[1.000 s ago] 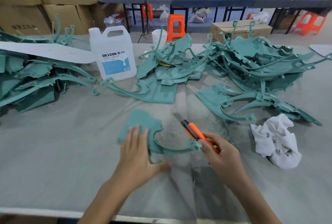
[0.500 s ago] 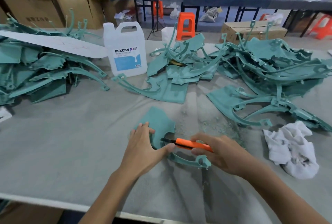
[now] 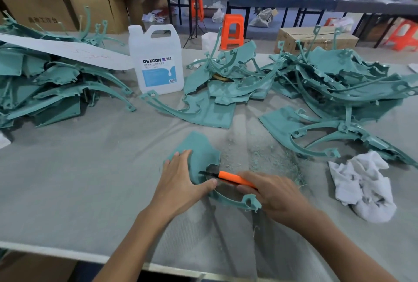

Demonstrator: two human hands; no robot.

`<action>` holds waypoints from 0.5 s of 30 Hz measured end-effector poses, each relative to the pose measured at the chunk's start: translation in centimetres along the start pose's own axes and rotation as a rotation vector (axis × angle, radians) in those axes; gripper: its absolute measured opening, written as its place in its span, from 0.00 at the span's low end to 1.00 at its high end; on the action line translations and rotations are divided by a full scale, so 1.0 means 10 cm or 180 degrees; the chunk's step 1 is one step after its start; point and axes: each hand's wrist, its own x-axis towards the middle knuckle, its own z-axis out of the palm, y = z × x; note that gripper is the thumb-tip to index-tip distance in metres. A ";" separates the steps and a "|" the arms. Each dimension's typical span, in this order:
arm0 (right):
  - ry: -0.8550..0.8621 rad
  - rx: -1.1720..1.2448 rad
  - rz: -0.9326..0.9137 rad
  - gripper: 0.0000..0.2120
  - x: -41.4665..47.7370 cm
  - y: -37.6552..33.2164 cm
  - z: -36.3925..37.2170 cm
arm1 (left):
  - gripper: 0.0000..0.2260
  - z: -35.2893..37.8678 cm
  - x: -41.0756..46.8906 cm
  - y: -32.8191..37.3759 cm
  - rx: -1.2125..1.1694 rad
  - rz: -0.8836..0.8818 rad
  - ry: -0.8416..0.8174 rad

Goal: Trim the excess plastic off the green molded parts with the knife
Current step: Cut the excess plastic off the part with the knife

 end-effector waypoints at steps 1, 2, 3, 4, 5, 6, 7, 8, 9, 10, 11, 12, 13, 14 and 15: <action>0.0025 0.0071 0.0045 0.17 0.01 0.01 0.03 | 0.48 0.00 0.00 0.01 0.0010 0.0016 0.0015; 0.0050 0.0133 0.0081 0.15 0.02 0.02 0.06 | 0.48 0.00 0.00 0.01 0.0018 0.0025 0.0021; 0.0070 0.0187 0.0100 0.14 0.02 0.04 0.07 | 0.48 0.00 0.01 0.01 0.0021 0.0022 0.0021; 0.0080 0.0230 0.0098 0.14 0.03 0.04 0.08 | 0.47 0.00 0.01 0.02 0.0029 0.0016 0.0021; 0.0090 0.0268 0.0092 0.14 0.03 0.04 0.08 | 0.47 0.00 0.01 0.02 0.0044 0.0016 0.0023; 0.0117 0.0298 0.0102 0.14 0.03 0.04 0.07 | 0.47 0.00 0.01 0.02 0.0056 0.0022 0.0025; 0.0166 0.0310 0.0121 0.15 0.03 0.05 0.06 | 0.47 0.00 0.01 0.02 0.0056 0.0027 0.0016; 0.0227 0.0291 0.0143 0.16 0.04 0.05 0.05 | 0.47 0.00 0.01 0.02 0.0045 0.0029 -0.0004; 0.0263 0.0261 0.0158 0.17 0.04 0.06 0.03 | 0.47 0.00 0.01 0.02 0.0031 0.0029 -0.0023; 0.0261 0.0260 0.0156 0.18 0.04 0.06 0.02 | 0.47 0.00 0.00 0.02 0.0021 0.0034 -0.0023; 0.0222 0.0308 0.0130 0.19 0.03 0.04 0.02 | 0.47 0.00 0.00 0.03 0.0025 0.0045 -0.0018; 0.0132 0.0365 0.0078 0.19 0.02 0.02 0.02 | 0.47 0.00 -0.01 0.03 0.0032 0.0053 -0.0018; 0.0025 0.0381 0.0003 0.20 0.01 0.00 0.01 | 0.47 0.00 -0.02 0.04 0.0039 0.0054 -0.0017; -0.0062 0.0348 -0.0052 0.20 -0.01 -0.01 0.00 | 0.47 0.00 -0.02 0.04 0.0048 0.0057 -0.0007; -0.0080 0.0297 -0.0051 0.21 -0.02 -0.01 -0.01 | 0.48 0.00 -0.02 0.04 0.0061 0.0064 0.0003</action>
